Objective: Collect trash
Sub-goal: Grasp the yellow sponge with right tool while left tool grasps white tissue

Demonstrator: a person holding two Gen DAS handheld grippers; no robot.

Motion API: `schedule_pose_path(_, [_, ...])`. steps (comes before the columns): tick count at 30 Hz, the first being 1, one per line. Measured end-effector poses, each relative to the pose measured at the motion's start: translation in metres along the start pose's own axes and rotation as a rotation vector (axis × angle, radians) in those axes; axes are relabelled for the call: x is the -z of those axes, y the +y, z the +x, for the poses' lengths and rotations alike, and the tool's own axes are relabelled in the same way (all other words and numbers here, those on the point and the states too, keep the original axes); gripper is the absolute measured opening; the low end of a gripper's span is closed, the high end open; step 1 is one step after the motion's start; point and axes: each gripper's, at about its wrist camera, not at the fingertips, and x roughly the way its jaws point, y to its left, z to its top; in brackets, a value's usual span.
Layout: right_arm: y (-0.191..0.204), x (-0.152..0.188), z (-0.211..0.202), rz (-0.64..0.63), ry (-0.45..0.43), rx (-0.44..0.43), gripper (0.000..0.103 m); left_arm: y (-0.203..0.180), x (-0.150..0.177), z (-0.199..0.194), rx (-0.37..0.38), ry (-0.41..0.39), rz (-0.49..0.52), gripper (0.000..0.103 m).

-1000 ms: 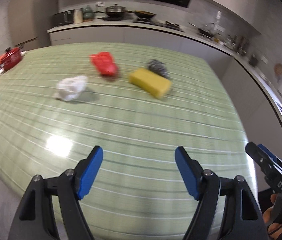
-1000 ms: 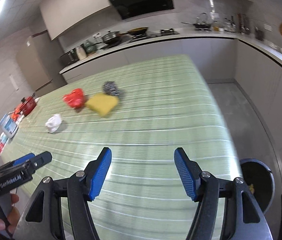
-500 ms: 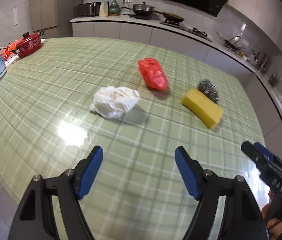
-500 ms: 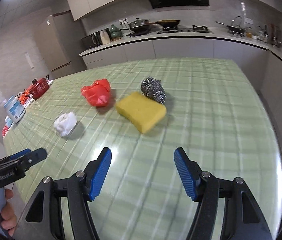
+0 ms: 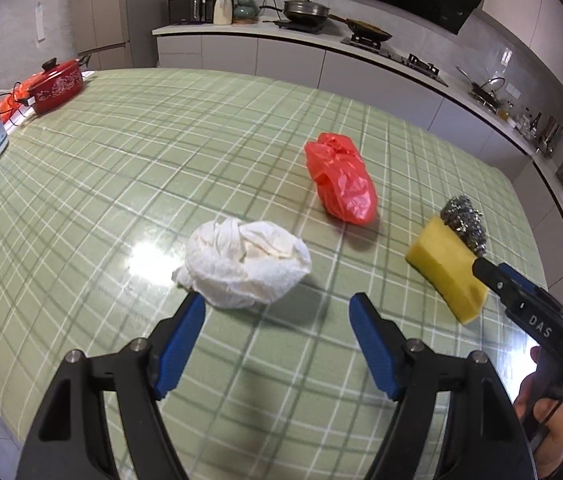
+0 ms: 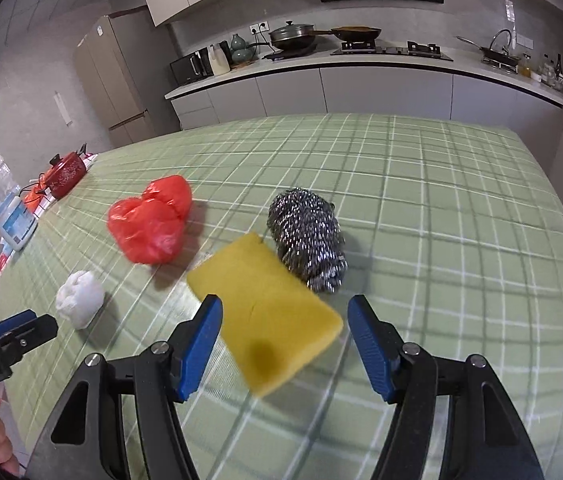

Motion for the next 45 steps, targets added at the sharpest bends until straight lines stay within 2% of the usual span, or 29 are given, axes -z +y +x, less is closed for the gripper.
schedule_pose_path(7, [0.010,0.005,0.017,0.049,0.048,-0.012,0.067,0.013,-0.015,0.015,0.030,0.026,0.045,0.076])
schedule_pose_path(12, [0.040,0.021,0.010,0.102,0.064,-0.022,0.067,0.029,-0.026,0.022,0.073,0.042,0.074,0.076])
schedule_pose_path(19, [0.081,0.031,0.002,0.111,0.060,-0.019,0.067,0.043,-0.034,0.023,0.121,0.053,0.124,0.076])
schedule_pose_path(24, [0.082,0.020,-0.004,0.142,0.010,0.106,0.067,0.052,-0.038,0.024,0.133,0.042,0.144,0.076])
schedule_pose_path(31, [0.084,0.012,0.011,0.206,0.003,0.158,0.072,0.044,-0.039,0.033,0.183,0.065,0.220,0.076])
schedule_pose_path(36, [0.088,0.008,0.025,0.223,0.022,0.210,0.073,0.028,-0.038,0.047,0.176,0.059,0.291,0.076])
schedule_pose_path(42, [0.089,0.010,0.046,0.227,0.069,0.264,0.073,0.023,-0.038,0.061,0.178,0.067,0.323,0.080])
schedule_pose_path(45, [0.092,0.009,0.048,0.200,0.063,0.291,0.073,0.022,-0.035,0.066,0.188,0.078,0.329,0.081])
